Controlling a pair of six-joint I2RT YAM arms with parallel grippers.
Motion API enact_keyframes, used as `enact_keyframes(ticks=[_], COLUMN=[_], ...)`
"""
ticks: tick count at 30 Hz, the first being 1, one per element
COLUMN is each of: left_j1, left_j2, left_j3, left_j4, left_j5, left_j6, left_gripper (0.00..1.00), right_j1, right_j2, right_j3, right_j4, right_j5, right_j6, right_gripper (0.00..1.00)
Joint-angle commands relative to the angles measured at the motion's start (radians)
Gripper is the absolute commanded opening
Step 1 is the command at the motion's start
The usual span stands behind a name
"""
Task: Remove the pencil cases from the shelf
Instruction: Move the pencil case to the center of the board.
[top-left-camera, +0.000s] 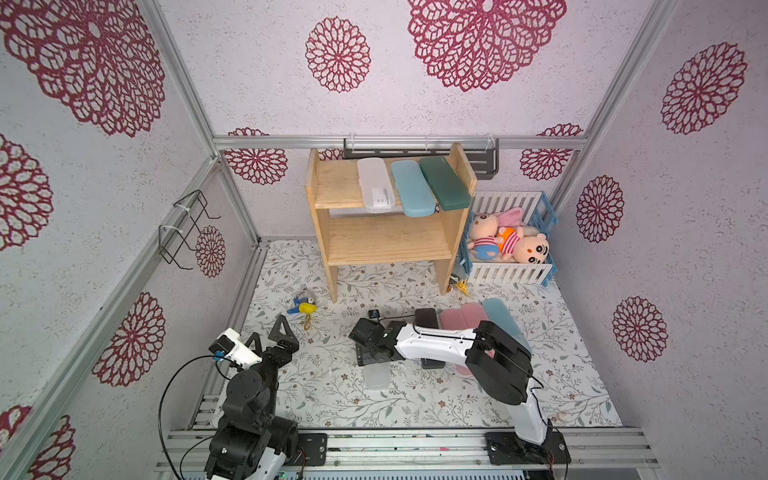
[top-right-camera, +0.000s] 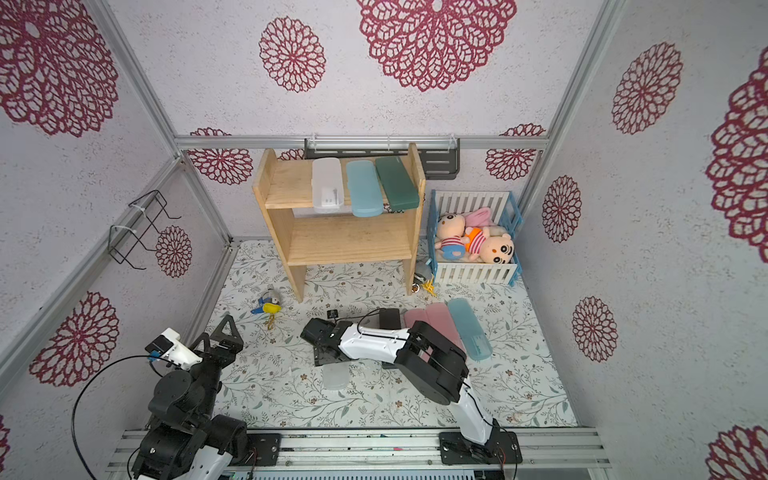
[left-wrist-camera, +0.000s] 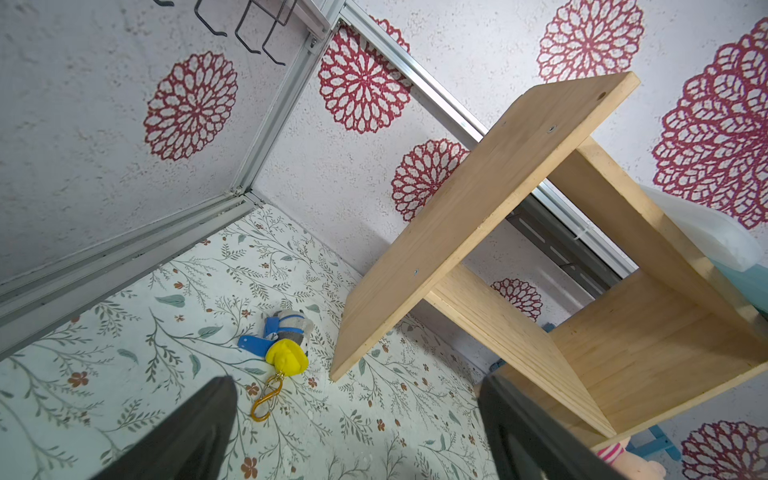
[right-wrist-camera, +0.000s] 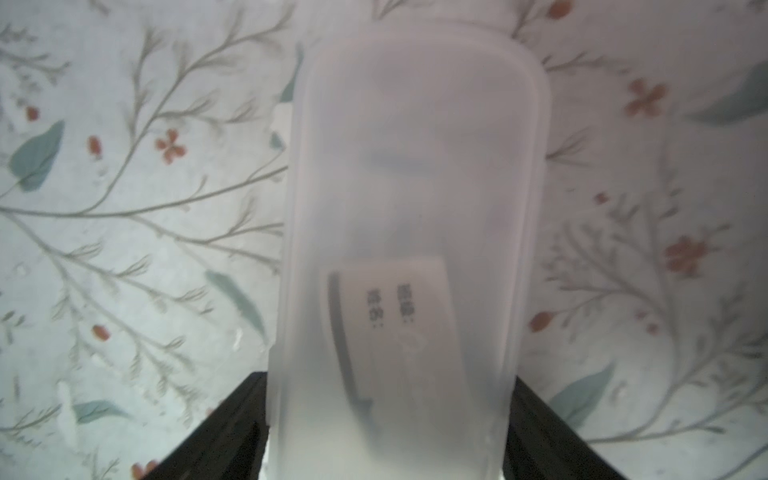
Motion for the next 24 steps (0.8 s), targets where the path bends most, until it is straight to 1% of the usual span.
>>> enact_keyframes(ticks=[1,7,12,24], left_j1=[-0.003,-0.002,-0.003,-0.002], left_j2=[0.016,0.017,0.007,0.004], left_j3=[0.011,0.018,0.012,0.014], left_j4=[0.025,0.013,0.003,0.0], left_j5=[0.022,0.02,0.021,0.033], left_j6=[-0.012,-0.011,-0.02,-0.045], left_gripper=[0.97,0.97,0.97,0.97], right_j1=[-0.046,-0.109,-0.143,-0.171], right_j2=[-0.008,-0.041,-0.102,-0.21], right_j3=[-0.037,-0.112,-0.187,-0.296], right_j4=[-0.033,-0.011,-0.003,-0.018], right_j5=[0.029,0.034,0.049,0.078], right_j6=[-0.064,-0.098,-0.108,-0.129], right_gripper=[0.83,0.84,0.85,0.87])
